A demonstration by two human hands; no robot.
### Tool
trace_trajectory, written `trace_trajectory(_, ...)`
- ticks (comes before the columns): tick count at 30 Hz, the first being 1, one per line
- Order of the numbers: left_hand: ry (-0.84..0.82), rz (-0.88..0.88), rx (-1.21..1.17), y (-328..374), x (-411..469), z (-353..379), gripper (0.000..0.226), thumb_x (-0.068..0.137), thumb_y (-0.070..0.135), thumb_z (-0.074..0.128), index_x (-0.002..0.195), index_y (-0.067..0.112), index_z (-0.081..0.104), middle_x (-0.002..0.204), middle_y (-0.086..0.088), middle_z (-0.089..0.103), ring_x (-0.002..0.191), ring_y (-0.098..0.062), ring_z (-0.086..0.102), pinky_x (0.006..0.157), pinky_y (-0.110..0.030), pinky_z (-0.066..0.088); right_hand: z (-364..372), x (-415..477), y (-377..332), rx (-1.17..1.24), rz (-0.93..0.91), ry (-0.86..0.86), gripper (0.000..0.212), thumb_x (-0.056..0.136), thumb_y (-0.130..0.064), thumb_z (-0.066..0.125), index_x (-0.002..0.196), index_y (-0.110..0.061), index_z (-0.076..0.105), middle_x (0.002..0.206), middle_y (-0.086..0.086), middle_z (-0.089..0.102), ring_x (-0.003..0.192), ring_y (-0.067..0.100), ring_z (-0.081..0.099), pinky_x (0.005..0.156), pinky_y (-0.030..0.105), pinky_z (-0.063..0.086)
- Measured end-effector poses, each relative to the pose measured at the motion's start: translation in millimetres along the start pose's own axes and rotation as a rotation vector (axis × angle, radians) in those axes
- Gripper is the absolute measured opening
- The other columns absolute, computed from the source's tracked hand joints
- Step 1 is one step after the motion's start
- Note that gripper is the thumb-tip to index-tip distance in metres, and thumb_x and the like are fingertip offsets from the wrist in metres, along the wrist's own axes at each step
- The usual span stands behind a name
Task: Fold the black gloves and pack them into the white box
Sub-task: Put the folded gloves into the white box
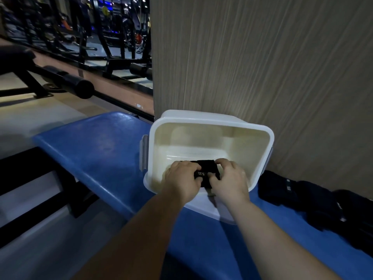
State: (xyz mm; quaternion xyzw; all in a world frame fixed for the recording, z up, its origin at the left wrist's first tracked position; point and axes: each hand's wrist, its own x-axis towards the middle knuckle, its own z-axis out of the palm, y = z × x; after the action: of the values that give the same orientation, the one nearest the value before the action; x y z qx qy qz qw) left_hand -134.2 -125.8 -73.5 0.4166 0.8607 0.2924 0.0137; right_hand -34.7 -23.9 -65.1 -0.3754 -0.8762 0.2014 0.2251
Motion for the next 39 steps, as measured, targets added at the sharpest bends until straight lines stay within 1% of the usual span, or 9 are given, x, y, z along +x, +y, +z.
trace_trajectory(4, 0.033, -0.038, 0.031, -8, 2, -5, 0.038, 0.094, 0.026, 0.048, 0.132, 0.026, 0.054, 0.133, 0.003, 0.055, 0.124, -0.02, 0.044, 0.104, -0.032, 0.036, 2, 3, 3, 0.139, -0.165, -0.182, 0.039, 0.088, -0.02, 0.061, 0.127, -0.021, 0.056, 0.125, -0.007, 0.051, 0.105, 0.007, 0.048, 0.085, 0.015, 0.033)
trace_trajectory(9, 0.136, -0.123, -0.058, -11, 4, -2, 0.045, 0.092, 0.014, 0.042, 0.135, 0.023, 0.052, 0.142, 0.004, 0.043, 0.131, -0.015, 0.034, 0.112, -0.03, 0.028, 5, 9, -1, 0.258, -0.149, -0.368, 0.045, 0.086, -0.018, 0.061, 0.13, -0.025, 0.054, 0.128, -0.009, 0.049, 0.11, 0.022, 0.056, 0.086, 0.034, 0.049)
trace_trajectory(15, -0.021, -0.094, 0.06, -8, 10, -8, 0.039, 0.095, 0.015, 0.045, 0.133, 0.017, 0.053, 0.133, -0.002, 0.056, 0.123, -0.02, 0.049, 0.106, -0.028, 0.035, 16, 18, -6, 0.048, -0.264, -0.331, 0.048, 0.093, -0.024, 0.057, 0.14, -0.027, 0.047, 0.146, -0.008, 0.042, 0.129, 0.014, 0.043, 0.098, 0.015, 0.029)
trace_trajectory(24, 0.061, -0.034, 0.185, -17, 11, 0, 0.035, 0.094, 0.024, 0.044, 0.126, 0.016, 0.055, 0.125, -0.002, 0.057, 0.118, -0.021, 0.049, 0.105, -0.029, 0.034, 28, 27, -16, -0.055, -0.31, -0.341, 0.05, 0.097, -0.031, 0.051, 0.146, -0.03, 0.038, 0.156, -0.006, 0.029, 0.14, 0.016, 0.032, 0.111, 0.024, 0.024)
trace_trajectory(28, 0.207, 0.038, 0.115, -19, 8, 5, 0.043, 0.078, 0.025, 0.038, 0.092, 0.003, 0.072, 0.088, -0.011, 0.07, 0.085, -0.03, 0.067, 0.083, -0.03, 0.051, 32, 28, -15, -0.078, -0.32, -0.348, 0.051, 0.098, -0.032, 0.047, 0.147, -0.031, 0.035, 0.157, -0.006, 0.027, 0.141, 0.016, 0.03, 0.112, 0.025, 0.025)
trace_trajectory(31, 0.259, 0.059, 0.105, -27, 9, 13, 0.041, 0.072, 0.023, 0.035, 0.076, 0.005, 0.072, 0.069, -0.008, 0.068, 0.064, -0.027, 0.067, 0.072, -0.03, 0.051, 33, 27, -15, -0.102, -0.323, -0.335, 0.051, 0.099, -0.033, 0.045, 0.148, -0.031, 0.032, 0.157, -0.006, 0.026, 0.141, 0.016, 0.03, 0.11, 0.024, 0.026)
trace_trajectory(34, 0.181, 0.047, 0.076, -24, 8, 9, 0.043, 0.077, 0.021, 0.039, 0.092, -0.003, 0.071, 0.087, -0.018, 0.07, 0.083, -0.037, 0.067, 0.086, -0.039, 0.052, 30, 24, -17, -0.091, -0.302, -0.299, 0.052, 0.098, -0.034, 0.046, 0.148, -0.029, 0.032, 0.154, -0.004, 0.033, 0.137, 0.017, 0.035, 0.108, 0.024, 0.028)
trace_trajectory(37, 0.056, -0.032, 0.12, -19, 8, 2, 0.045, 0.094, 0.022, 0.036, 0.133, 0.005, 0.052, 0.136, -0.012, 0.052, 0.13, -0.029, 0.043, 0.113, -0.033, 0.025, 20, 15, -18, -0.034, -0.287, -0.243, 0.051, 0.096, -0.033, 0.051, 0.145, -0.025, 0.038, 0.145, -0.002, 0.044, 0.129, 0.018, 0.043, 0.102, 0.025, 0.034)
trace_trajectory(39, 0.019, -0.069, 0.135, -19, 10, 2, 0.047, 0.098, 0.023, 0.038, 0.144, 0.014, 0.037, 0.152, -0.005, 0.035, 0.143, -0.022, 0.024, 0.118, -0.031, 0.012, 10, 6, -18, 0.008, -0.278, -0.203, 0.045, 0.095, -0.029, 0.053, 0.139, -0.021, 0.046, 0.137, 0.002, 0.051, 0.121, 0.021, 0.049, 0.096, 0.027, 0.039)
